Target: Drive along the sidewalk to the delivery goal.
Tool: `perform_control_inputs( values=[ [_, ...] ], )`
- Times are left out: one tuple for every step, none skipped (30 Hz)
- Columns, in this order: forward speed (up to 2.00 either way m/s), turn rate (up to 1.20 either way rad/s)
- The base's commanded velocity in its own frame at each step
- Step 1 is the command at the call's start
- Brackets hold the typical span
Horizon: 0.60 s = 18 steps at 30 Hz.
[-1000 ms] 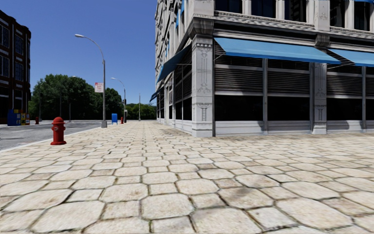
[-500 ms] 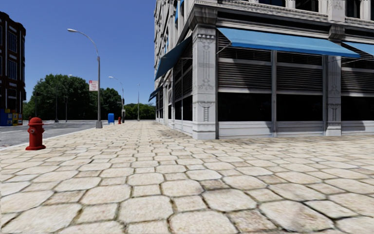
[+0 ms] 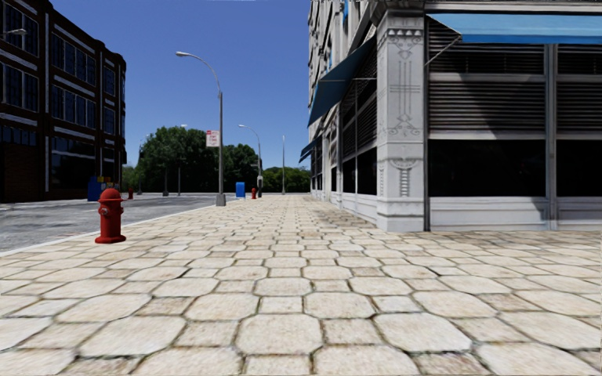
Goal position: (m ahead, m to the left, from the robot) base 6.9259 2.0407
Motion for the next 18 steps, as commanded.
perform_control_inputs(
  values=[
    [1.62, 0.0],
    [1.62, 0.0],
    [1.62, 0.0],
    [1.62, 0.0],
    [1.62, 0.0],
    [1.62, 0.0],
    [1.62, 0.0],
    [1.62, 0.0],
    [1.62, 0.0],
    [1.62, 0.0],
    [1.62, 0.0],
    [1.62, 0.0],
    [1.62, 0.0],
    [1.62, 0.0],
    [1.62, 0.0],
    [1.62, 0.0],
    [1.62, 0.0],
    [1.62, 0.0]
  ],
)
